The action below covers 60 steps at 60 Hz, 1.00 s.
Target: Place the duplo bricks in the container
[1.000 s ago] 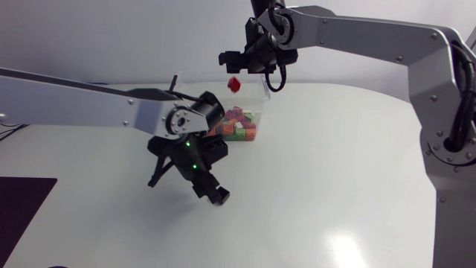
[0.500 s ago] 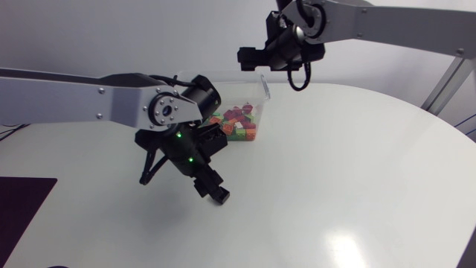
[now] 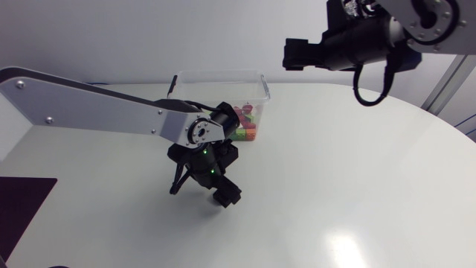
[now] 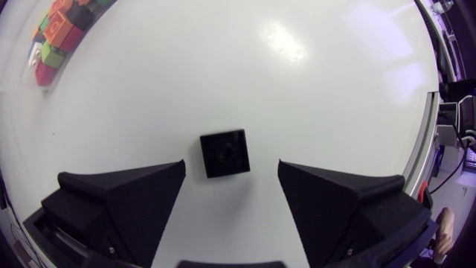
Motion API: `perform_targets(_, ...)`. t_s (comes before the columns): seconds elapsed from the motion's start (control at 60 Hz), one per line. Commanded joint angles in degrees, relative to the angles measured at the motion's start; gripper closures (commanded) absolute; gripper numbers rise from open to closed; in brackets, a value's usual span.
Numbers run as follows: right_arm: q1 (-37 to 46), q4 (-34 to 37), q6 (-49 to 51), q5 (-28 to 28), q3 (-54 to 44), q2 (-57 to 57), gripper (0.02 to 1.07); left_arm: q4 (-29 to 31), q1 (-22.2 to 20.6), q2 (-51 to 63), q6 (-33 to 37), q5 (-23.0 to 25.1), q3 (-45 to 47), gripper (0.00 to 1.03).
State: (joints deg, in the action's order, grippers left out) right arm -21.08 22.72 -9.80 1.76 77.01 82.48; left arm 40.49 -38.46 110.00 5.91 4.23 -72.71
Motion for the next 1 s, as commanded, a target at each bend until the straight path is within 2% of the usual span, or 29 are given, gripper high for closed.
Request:
perform_targets(0.0,1.13,-0.48,1.28,0.0,-3.62,-4.25,0.06,-0.59,-0.83,1.98,-2.48,-0.71,-1.91,0.16)
perform_targets(0.217,5.88,0.75,2.51,-2.02,-9.78,-12.87,0.06,-0.94,-2.15,4.09,-3.98,-3.97,-2.97,0.26)
perform_targets(0.267,6.75,0.92,2.77,-2.73,-11.45,-14.8,0.06,-1.11,-1.88,4.61,-4.33,-4.23,-3.05,0.32)
perform_targets(0.367,7.9,1.01,3.3,-3.25,-15.23,-19.02,0.06,-1.11,-1.62,5.49,-4.68,-4.76,-2.97,0.49)
perform_targets(0.417,8.42,1.01,3.83,-3.34,-17.6,-21.04,0.06,-1.55,-1.45,5.49,-4.86,-4.76,-2.88,0.62)
perform_targets(0.683,10.01,-4.79,6.64,-2.99,-30.34,-31.06,0.06,-2.78,-0.83,2.24,-4.59,-5.11,-1.65,0.65)
perform_targets(0.983,14.67,-10.06,10.95,-2.29,-40.89,-40.29,0.06,-0.24,4.88,-11.47,-2.75,-7.13,-3.93,0.65)
